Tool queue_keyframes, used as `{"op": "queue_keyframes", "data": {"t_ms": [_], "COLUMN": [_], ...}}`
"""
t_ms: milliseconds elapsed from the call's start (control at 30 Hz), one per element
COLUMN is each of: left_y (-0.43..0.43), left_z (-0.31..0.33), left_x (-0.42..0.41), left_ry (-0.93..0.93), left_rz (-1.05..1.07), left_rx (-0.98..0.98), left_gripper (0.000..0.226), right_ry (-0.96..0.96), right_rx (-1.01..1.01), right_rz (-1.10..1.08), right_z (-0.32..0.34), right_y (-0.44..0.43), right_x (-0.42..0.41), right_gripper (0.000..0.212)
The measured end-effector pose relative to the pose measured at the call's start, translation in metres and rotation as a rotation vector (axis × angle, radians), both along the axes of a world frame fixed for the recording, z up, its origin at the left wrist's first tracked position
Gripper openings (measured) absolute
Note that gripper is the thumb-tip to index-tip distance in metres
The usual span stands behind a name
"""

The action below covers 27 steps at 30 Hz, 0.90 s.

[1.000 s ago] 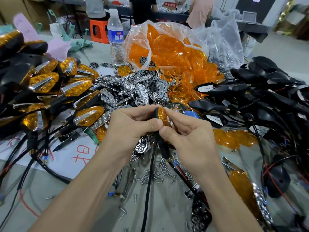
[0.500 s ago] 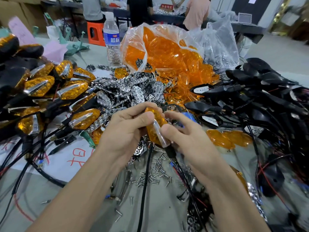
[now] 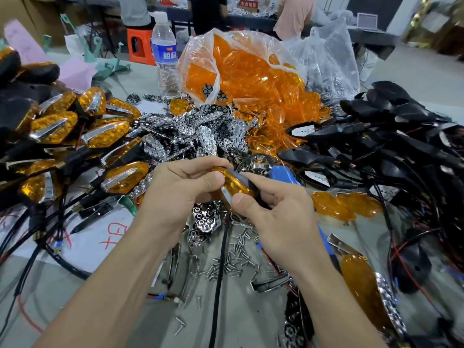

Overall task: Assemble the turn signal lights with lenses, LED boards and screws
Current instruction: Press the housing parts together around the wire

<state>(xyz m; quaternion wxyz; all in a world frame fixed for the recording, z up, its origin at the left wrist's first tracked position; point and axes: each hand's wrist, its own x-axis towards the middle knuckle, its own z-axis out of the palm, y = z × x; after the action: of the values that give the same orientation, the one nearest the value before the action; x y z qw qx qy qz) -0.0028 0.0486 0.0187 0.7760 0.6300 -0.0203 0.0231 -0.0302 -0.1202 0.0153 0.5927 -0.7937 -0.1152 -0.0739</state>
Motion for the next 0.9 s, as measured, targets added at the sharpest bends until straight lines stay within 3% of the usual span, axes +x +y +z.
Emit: {"op": "queue_keyframes", "data": {"t_ms": [67,200,267,333,400,500,567,667,900], "left_y": [0.001,-0.004,-0.008,-0.011,-0.014,-0.020,-0.026,-0.031,-0.029], "left_z": [0.000,0.001,0.001,0.000,-0.002,-0.005,-0.006,-0.006,-0.004], "left_x": [0.000,-0.002,-0.003,-0.005,-0.006,-0.010,-0.012,-0.014,-0.022], "left_ry": [0.007,0.004,-0.024,-0.056,-0.065,-0.103,-0.141,-0.179,-0.389], "left_rz": [0.008,0.037,0.059,0.063,0.000,-0.121,-0.129,-0.056,0.273], "left_rx": [-0.026,-0.041,-0.018,0.000,0.036,0.203,0.363,0.510,0.830], "left_gripper": [0.026,0.022,0.020,0.024,0.034,0.053,0.057,0.057,0.069], "right_ry": [-0.021,0.006,0.076,0.140,0.217,0.334,0.391,0.420,0.396], "right_rx": [-0.077,-0.353,-0.342,-0.166,0.194,0.706,0.891,0.914,0.908], "right_rz": [-0.031,-0.041,-0.007,0.002,0.057,0.154,0.155,0.163,0.173], "right_z": [0.001,0.005,0.008,0.011,0.010,0.011,0.012,0.011,0.007], "right_y": [-0.001,-0.006,-0.008,-0.008,-0.008,-0.012,-0.018,-0.024,-0.031], "right_x": [-0.001,-0.001,-0.001,0.000,0.002,0.006,0.008,0.010,0.015], "right_gripper": [0.018,0.036,0.037,0.030,0.024,0.039,0.049,0.049,0.072]}}
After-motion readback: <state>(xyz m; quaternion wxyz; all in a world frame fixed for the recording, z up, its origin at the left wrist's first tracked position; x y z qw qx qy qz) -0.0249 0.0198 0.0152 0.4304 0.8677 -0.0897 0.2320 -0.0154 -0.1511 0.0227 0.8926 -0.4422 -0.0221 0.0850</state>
